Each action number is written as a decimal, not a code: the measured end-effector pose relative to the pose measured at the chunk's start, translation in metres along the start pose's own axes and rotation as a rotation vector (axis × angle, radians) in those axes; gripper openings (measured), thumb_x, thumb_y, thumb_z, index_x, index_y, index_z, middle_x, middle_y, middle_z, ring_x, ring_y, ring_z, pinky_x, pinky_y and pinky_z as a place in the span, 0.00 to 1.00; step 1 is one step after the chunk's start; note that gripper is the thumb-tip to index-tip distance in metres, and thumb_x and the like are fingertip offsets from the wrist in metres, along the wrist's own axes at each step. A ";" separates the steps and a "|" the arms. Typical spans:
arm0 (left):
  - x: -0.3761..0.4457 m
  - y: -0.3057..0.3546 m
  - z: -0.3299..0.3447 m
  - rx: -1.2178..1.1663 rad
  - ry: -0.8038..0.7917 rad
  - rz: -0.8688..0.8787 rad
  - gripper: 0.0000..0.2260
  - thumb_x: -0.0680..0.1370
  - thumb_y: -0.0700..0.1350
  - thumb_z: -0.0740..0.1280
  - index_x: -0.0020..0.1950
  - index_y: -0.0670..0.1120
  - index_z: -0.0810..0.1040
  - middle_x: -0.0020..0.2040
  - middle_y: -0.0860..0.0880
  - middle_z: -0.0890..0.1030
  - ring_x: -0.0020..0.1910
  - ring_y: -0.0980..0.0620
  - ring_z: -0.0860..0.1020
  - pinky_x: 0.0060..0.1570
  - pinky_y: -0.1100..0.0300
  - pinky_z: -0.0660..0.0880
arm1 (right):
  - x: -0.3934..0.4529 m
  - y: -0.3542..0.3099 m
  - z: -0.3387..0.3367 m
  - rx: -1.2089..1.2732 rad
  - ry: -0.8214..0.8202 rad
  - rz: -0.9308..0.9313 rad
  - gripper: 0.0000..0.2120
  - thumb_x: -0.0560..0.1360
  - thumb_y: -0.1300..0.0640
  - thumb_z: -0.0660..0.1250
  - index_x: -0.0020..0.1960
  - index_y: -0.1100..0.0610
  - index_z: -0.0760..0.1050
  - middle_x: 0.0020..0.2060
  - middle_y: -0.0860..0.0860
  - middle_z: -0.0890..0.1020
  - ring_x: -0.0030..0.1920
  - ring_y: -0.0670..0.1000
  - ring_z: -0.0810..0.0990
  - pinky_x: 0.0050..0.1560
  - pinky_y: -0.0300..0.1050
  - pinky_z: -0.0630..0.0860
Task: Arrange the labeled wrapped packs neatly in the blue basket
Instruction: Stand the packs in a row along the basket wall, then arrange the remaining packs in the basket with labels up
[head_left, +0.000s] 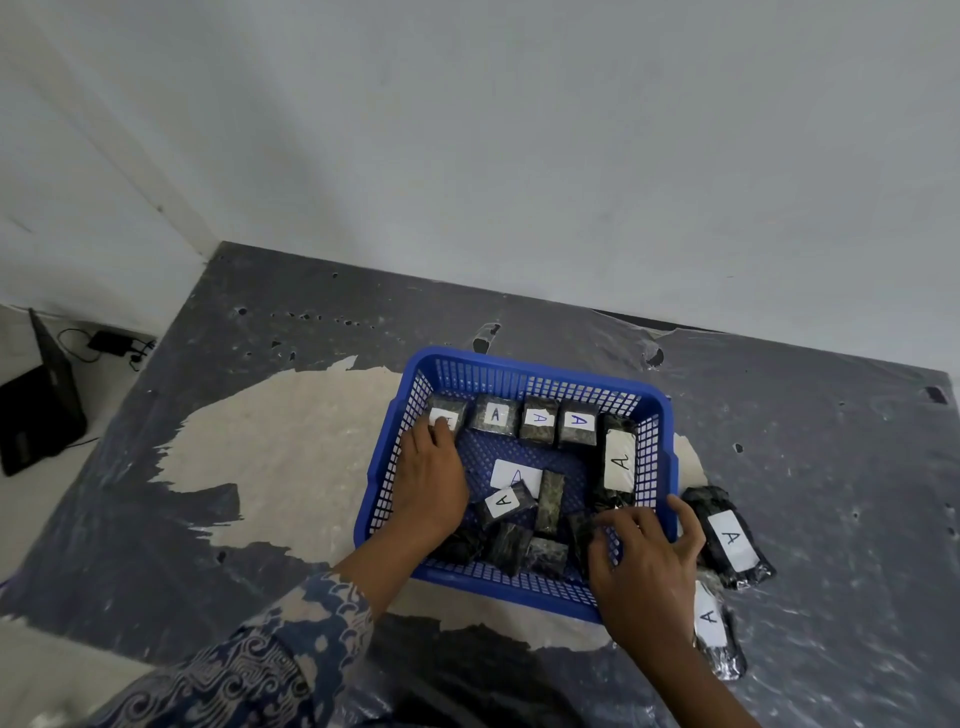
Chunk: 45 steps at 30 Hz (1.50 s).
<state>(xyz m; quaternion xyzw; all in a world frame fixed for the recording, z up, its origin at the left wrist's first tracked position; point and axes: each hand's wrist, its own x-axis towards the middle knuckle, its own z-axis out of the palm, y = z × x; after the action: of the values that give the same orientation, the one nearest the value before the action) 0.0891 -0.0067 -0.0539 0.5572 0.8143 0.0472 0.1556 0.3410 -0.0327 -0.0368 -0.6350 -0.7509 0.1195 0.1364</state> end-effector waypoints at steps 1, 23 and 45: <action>0.001 -0.001 0.001 -0.008 -0.020 -0.002 0.34 0.76 0.40 0.70 0.77 0.40 0.58 0.77 0.38 0.59 0.73 0.41 0.63 0.73 0.51 0.63 | 0.000 0.000 0.000 -0.002 -0.003 0.000 0.06 0.72 0.52 0.66 0.46 0.51 0.81 0.45 0.48 0.84 0.68 0.63 0.72 0.76 0.52 0.52; 0.026 0.001 -0.031 -0.024 0.017 0.100 0.19 0.81 0.37 0.60 0.72 0.45 0.67 0.67 0.42 0.72 0.59 0.40 0.77 0.53 0.44 0.78 | 0.001 0.001 -0.001 -0.015 -0.019 -0.010 0.05 0.73 0.52 0.67 0.47 0.49 0.81 0.44 0.45 0.83 0.67 0.59 0.72 0.76 0.57 0.55; 0.016 -0.152 -0.003 -0.123 -0.031 0.037 0.24 0.83 0.52 0.59 0.77 0.43 0.64 0.80 0.42 0.61 0.79 0.40 0.58 0.77 0.46 0.57 | 0.003 -0.060 -0.015 -0.036 0.003 0.030 0.04 0.74 0.54 0.72 0.48 0.47 0.82 0.47 0.46 0.79 0.53 0.53 0.76 0.52 0.53 0.68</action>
<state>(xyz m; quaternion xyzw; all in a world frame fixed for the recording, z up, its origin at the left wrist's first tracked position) -0.0526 -0.0487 -0.0921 0.5623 0.7968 0.0913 0.2014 0.2906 -0.0397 -0.0014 -0.6487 -0.7432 0.1069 0.1241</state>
